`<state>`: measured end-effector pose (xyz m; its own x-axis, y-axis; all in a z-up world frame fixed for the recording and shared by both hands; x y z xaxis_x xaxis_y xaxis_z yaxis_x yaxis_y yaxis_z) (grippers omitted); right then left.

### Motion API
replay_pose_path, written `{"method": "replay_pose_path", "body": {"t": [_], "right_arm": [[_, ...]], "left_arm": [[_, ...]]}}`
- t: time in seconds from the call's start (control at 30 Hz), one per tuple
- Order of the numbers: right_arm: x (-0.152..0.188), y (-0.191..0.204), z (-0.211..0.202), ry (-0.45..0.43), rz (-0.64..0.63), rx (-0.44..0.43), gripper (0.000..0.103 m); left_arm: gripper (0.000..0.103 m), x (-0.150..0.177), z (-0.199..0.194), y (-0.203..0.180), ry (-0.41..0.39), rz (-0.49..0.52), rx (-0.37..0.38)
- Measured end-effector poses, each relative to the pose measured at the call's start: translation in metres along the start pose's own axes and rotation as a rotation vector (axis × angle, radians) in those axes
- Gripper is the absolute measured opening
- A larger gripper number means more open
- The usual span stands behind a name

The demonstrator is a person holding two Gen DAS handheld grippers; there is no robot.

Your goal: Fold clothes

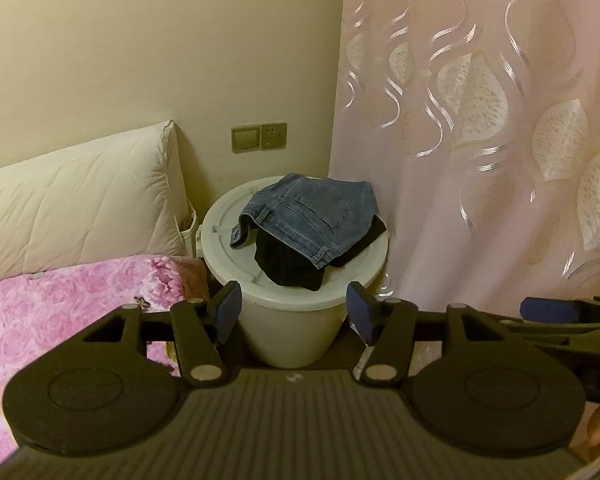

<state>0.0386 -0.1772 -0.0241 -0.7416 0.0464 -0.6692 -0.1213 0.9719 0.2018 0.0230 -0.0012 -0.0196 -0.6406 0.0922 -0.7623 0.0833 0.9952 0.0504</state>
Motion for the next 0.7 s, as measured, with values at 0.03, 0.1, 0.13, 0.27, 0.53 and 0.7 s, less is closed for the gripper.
{"method": "replay_pose_path", "body": {"t": [0.03,0.1,0.13,0.27,0.53,0.7], "right_arm": [[0.000,0.003,0.000,-0.002,0.002,-0.002,0.066],[0.001,0.006,0.000,0.002,0.001,-0.003,0.066],[0.002,0.009,0.000,0.002,0.001,-0.005,0.066],[0.000,0.009,0.002,0.004,0.000,-0.012,0.066],[-0.007,0.005,0.009,0.008,-0.009,-0.022,0.066],[-0.006,0.005,0.010,0.008,-0.017,-0.015,0.066]], "left_arm": [[0.054,0.000,0.001,-0.001,0.001,0.001,-0.002],[0.054,0.001,0.002,-0.002,0.003,0.002,-0.005],[0.054,0.001,0.003,-0.003,0.004,0.003,-0.007],[0.054,0.002,0.005,-0.006,0.007,0.006,-0.013],[0.054,0.002,0.010,-0.005,0.015,0.006,-0.016],[0.054,0.005,0.016,-0.004,0.019,-0.001,-0.004]]}}
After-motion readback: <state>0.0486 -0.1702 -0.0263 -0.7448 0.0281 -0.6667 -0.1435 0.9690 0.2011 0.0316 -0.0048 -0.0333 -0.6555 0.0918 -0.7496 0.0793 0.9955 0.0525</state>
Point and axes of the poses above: each gripper's, at about its wrist camera, not at the fingertips, and z roughly the way its jaws point, y to its left, x to its underside, the point moved 3 cm from there along z, roughly the way its jaws point, and after that the axes turned 8 degrees about z, right-handed, at the moved point
